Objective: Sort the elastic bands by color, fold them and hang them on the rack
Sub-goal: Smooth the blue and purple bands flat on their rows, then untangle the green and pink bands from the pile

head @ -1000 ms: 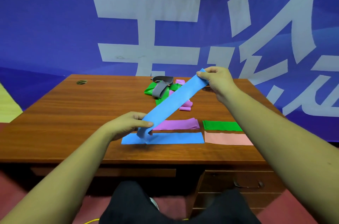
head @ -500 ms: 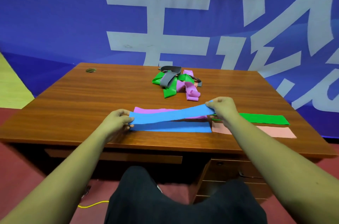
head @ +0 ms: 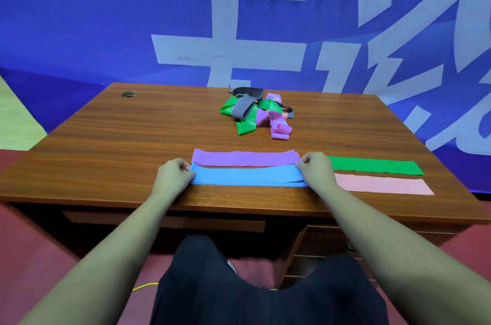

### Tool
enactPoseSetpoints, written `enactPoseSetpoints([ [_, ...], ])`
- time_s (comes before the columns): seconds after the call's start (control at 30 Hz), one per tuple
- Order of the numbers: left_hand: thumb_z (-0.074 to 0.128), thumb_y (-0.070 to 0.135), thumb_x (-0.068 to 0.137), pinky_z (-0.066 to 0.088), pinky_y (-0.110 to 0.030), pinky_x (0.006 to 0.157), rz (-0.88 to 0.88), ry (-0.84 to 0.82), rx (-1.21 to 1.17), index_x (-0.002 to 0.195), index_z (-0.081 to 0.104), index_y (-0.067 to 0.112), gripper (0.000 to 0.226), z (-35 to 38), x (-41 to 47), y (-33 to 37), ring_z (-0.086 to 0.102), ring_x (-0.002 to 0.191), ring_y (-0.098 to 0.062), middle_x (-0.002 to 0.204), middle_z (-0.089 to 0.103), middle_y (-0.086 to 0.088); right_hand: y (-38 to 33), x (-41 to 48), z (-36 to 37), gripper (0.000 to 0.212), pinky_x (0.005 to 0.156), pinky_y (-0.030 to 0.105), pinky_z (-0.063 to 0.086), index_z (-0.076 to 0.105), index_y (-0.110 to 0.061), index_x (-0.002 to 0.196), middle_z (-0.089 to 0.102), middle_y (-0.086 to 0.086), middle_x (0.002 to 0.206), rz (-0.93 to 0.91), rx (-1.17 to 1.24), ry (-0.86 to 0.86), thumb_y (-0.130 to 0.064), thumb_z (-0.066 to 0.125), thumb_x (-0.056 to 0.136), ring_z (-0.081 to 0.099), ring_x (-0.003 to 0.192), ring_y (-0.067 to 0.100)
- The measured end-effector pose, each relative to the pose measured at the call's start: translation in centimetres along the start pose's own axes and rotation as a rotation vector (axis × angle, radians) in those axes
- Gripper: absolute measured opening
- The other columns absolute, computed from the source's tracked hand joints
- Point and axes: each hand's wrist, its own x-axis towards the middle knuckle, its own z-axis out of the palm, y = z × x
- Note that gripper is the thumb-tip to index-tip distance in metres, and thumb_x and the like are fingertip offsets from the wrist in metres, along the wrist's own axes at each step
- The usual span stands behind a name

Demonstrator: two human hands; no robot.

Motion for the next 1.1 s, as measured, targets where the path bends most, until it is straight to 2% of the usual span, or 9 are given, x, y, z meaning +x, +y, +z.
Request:
enactPoseSetpoints([
  [0.1, 0.069, 0.011, 0.079, 0.037, -0.027, 0.067, 0.024, 0.039, -0.007, 0.086, 0.060, 0.012, 0.011, 0.5, -0.3, -0.3, 0.059, 0.079, -0.024, 0.074, 0.064, -0.002, 0.6, -0.1, 0.8, 0.006, 0.075, 0.035, 0.047, 0.066, -0.011, 0.088, 0.070, 0.011, 0.093, -0.022, -0.088, 0.031, -0.017, 0.067, 0.087, 0.061, 0.091, 0.032],
  [0.2, 0.066, 0.012, 0.080, 0.039, -0.031, 0.067, 0.081, 0.054, 0.017, 0.092, 0.054, 0.018, 0.018, 1.0, -0.5, -0.7, 0.058, 0.079, -0.024, 0.077, 0.065, -0.002, 1.3, -0.5, 1.5, 0.013, 0.079, 0.037, 0.046, 0.062, -0.010, 0.098, 0.068, 0.012, 0.099, -0.094, -0.167, 0.055, -0.016, 0.066, 0.087, 0.059, 0.096, 0.034],
  [0.37, 0.058, 0.012, 0.083, 0.045, -0.036, 0.074, 0.167, 0.077, 0.114, 0.099, 0.054, 0.021, 0.018, 2.0, -0.7, -1.1, 0.055, 0.085, -0.031, 0.097, 0.050, -0.007, 1.8, -1.2, 1.9, 0.025, 0.093, 0.042, 0.042, 0.062, -0.009, 0.112, 0.057, 0.016, 0.109, -0.167, -0.268, 0.128, -0.016, 0.061, 0.087, 0.052, 0.105, 0.034],
  [0.5, 0.059, 0.011, 0.082, 0.044, -0.038, 0.079, 0.219, 0.172, 0.097, 0.099, 0.053, 0.013, 0.018, 1.9, 0.0, 0.5, 0.052, 0.084, -0.032, 0.101, 0.042, -0.007, 0.4, -0.2, 0.8, 0.026, 0.090, 0.039, 0.044, 0.063, -0.007, 0.112, 0.052, 0.016, 0.114, -0.208, -0.204, 0.114, -0.019, 0.057, 0.090, 0.055, 0.104, 0.034],
  [0.6, 0.060, 0.012, 0.081, 0.042, -0.035, 0.081, 0.276, 0.133, 0.059, 0.095, 0.057, 0.011, 0.014, 1.8, 2.2, 3.8, 0.052, 0.087, -0.029, 0.098, 0.049, -0.009, -2.2, 1.6, -0.1, 0.025, 0.083, 0.036, 0.046, 0.063, -0.007, 0.109, 0.053, 0.015, 0.113, -0.223, -0.187, 0.067, -0.020, 0.054, 0.090, 0.058, 0.100, 0.034],
  [0.7, 0.059, 0.012, 0.079, 0.040, -0.031, 0.077, 0.310, 0.087, 0.055, 0.087, 0.059, 0.013, 0.008, 2.3, 5.1, 7.2, 0.055, 0.089, -0.028, 0.093, 0.060, -0.011, -4.6, 3.7, -0.2, 0.027, 0.085, 0.041, 0.050, 0.064, -0.005, 0.107, 0.054, 0.018, 0.110, -0.252, -0.185, 0.025, -0.019, 0.052, 0.086, 0.058, 0.098, 0.038],
  [0.97, 0.061, 0.012, 0.077, 0.043, -0.032, 0.077, 0.297, -0.083, 0.076, 0.076, 0.060, 0.019, 0.006, 6.7, 11.2, 10.5, 0.059, 0.090, -0.030, 0.090, 0.066, -0.011, -7.9, 8.4, 3.4, 0.026, 0.085, 0.043, 0.052, 0.065, -0.005, 0.102, 0.058, 0.018, 0.111, -0.312, -0.213, -0.116, -0.014, 0.054, 0.081, 0.059, 0.098, 0.034],
  [1.03, 0.065, 0.014, 0.077, 0.045, -0.034, 0.079, 0.296, -0.106, 0.087, 0.080, 0.060, 0.018, 0.006, 8.3, 12.5, 10.3, 0.059, 0.091, -0.032, 0.091, 0.065, -0.012, -8.3, 9.6, 4.8, 0.031, 0.085, 0.041, 0.052, 0.063, -0.007, 0.110, 0.059, 0.015, 0.113, -0.320, -0.214, -0.157, -0.015, 0.054, 0.082, 0.059, 0.100, 0.032],
  [1.1, 0.072, 0.022, 0.077, 0.046, -0.037, 0.084, 0.304, -0.115, 0.125, 0.092, 0.062, 0.014, 0.020, 9.7, 13.9, 9.8, 0.058, 0.095, -0.031, 0.097, 0.062, -0.012, -8.6, 10.7, 6.3, 0.033, 0.090, 0.040, 0.050, 0.061, -0.009, 0.116, 0.056, 0.014, 0.118, -0.341, -0.212, -0.205, -0.015, 0.055, 0.084, 0.057, 0.104, 0.031],
])
